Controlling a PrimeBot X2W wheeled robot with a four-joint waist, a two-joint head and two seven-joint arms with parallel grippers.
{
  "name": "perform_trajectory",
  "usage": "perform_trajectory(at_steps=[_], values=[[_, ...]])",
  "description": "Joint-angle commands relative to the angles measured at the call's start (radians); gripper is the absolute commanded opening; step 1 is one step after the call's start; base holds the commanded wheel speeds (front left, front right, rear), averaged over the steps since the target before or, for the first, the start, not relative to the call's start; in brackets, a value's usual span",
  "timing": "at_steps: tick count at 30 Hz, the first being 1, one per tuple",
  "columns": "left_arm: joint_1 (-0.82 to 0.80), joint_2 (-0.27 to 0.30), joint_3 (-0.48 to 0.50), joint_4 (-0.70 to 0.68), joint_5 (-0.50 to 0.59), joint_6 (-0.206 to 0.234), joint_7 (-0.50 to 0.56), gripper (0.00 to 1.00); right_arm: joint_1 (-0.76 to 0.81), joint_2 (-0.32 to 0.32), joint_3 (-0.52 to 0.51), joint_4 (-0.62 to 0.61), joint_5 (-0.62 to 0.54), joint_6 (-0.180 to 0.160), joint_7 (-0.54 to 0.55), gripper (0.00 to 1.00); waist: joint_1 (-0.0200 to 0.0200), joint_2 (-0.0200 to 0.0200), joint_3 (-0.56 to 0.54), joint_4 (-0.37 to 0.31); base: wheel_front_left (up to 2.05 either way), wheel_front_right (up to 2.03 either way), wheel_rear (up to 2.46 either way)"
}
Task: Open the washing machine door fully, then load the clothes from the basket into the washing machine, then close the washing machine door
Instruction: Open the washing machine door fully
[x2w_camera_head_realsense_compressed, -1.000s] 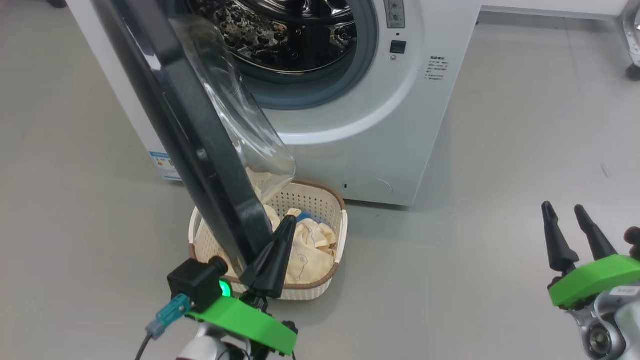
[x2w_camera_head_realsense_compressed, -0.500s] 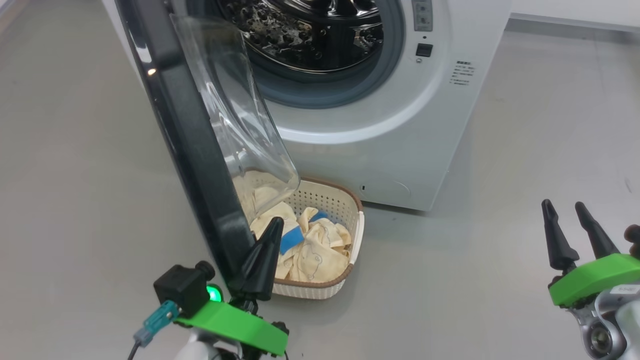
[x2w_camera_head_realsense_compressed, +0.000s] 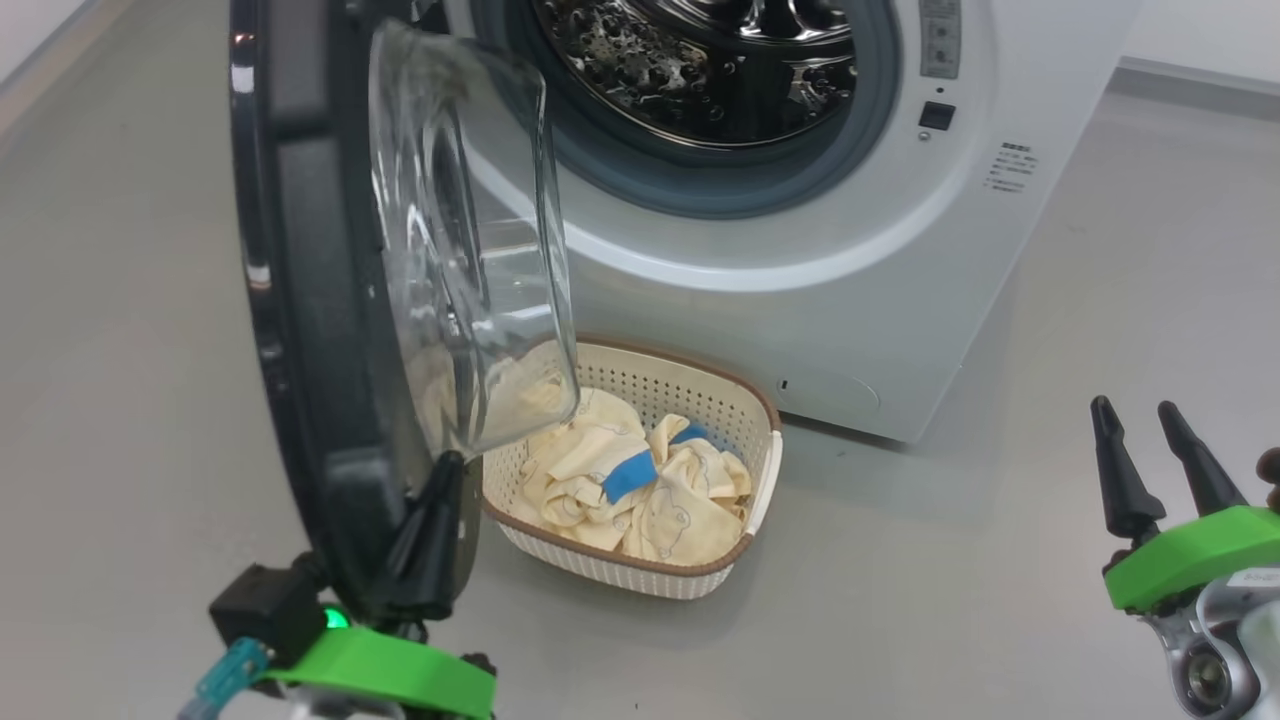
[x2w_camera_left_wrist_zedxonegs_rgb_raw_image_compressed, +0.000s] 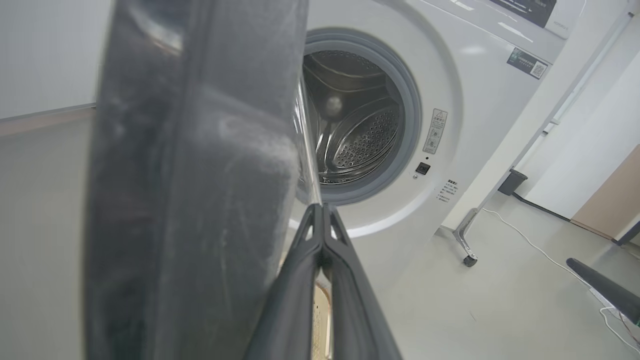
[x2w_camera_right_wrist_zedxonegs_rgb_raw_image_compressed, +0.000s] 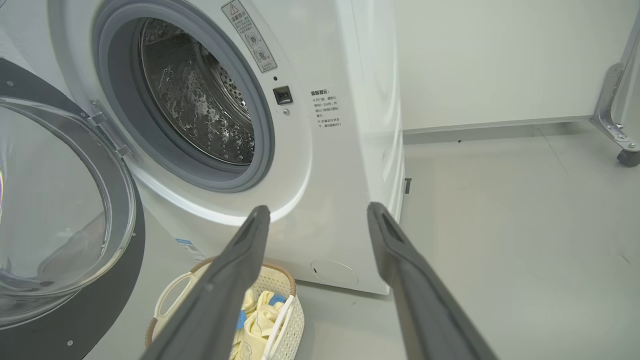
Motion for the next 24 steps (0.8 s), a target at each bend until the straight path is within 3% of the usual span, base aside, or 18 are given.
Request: perform_trajectory(at_steps=[1,11,24], values=[[-0.026,0.035,0.080,-0.032,-0.010,0.023,-0.010,0.00,-0.011,-0.030,0.011,-0.030,-0.009,0.000,-0.014,1.00,0.0000,0.0000,0.000,0.015,0.00,0.00,0.00],[-0.049,0.096,0.182,-0.002,-0.007,0.071,-0.032,0.00,-0.014,-0.035,0.018,-0.026,-0.007,0.000,-0.014,1.00,0.0000,0.0000,0.006,0.047,0.00,0.00,0.00],[-0.161,0.164,0.289,0.122,-0.010,0.088,-0.063,0.00,-0.029,-0.058,0.024,-0.035,-0.012,0.000,-0.014,1.00,0.0000,0.0000,0.057,0.076,0.00,0.00,0.00]])
